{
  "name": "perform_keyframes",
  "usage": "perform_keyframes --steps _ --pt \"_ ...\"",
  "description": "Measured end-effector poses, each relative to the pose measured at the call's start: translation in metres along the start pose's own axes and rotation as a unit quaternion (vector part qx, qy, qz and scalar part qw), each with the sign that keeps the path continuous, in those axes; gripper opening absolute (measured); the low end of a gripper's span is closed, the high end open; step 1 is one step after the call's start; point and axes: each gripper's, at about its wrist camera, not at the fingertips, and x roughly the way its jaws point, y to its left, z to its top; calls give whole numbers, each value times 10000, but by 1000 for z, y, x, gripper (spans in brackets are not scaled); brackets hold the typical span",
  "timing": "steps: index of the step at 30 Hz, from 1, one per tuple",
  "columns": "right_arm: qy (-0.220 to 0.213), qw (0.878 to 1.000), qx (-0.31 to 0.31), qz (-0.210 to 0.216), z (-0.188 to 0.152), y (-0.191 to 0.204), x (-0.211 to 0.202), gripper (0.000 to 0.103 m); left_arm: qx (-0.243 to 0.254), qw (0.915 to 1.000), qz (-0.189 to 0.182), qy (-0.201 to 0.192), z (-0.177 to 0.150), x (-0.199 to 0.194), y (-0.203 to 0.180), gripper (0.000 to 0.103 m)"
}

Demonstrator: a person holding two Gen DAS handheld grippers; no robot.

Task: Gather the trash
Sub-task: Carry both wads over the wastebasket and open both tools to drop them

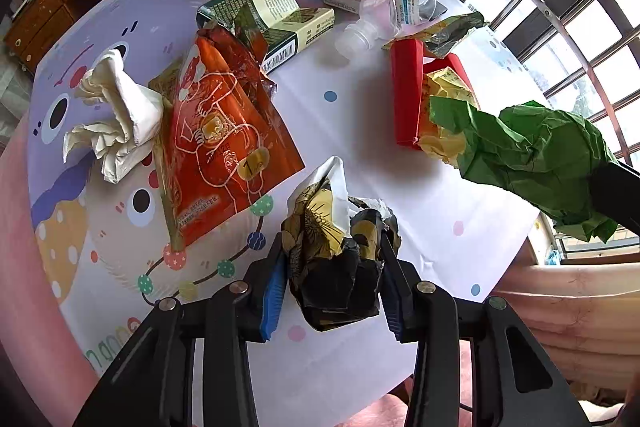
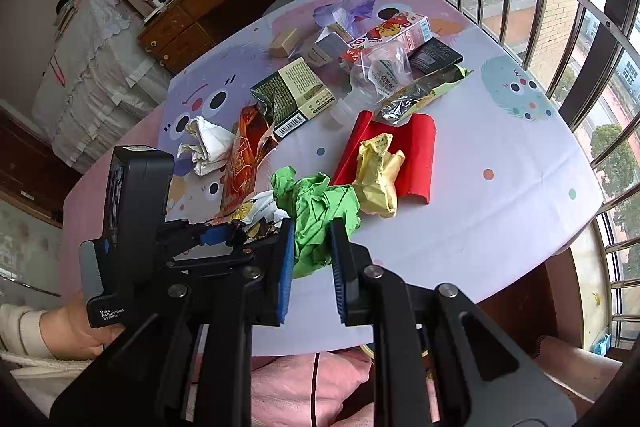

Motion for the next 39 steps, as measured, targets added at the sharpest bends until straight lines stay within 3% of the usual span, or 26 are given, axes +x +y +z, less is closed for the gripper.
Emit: perform_keyframes --steps 10,16,22,25,31,35,39 --pt "-47 9958 -736 537 -15 -14 -41 14 -338 9950 480 -812 -50 -73 -37 41" --pt "70 9895 -1162 860 -44 -52 -71 14 -972 9843 876 -1181 -95 -92 -86 41" --pt "242 9834 -1403 1124 -92 -98 -92 14 -1637 9714 1180 -1252 -152 -90 -144 41" --pt "468 9836 -1337 1118 -119 -122 -89 14 -1867 9674 1266 -1151 -182 -79 -166 41" --pt "943 9843 -961 1138 -174 -162 -60 14 -1951 9677 1454 -656 -229 -34 -189 41" --pt "1278 9856 -579 942 -206 -185 -16 14 -2123 9657 1445 -393 -250 8 -185 41" --pt "1537 9856 -294 642 -234 -209 44 14 -2356 9642 1194 -216 -263 64 -167 41"
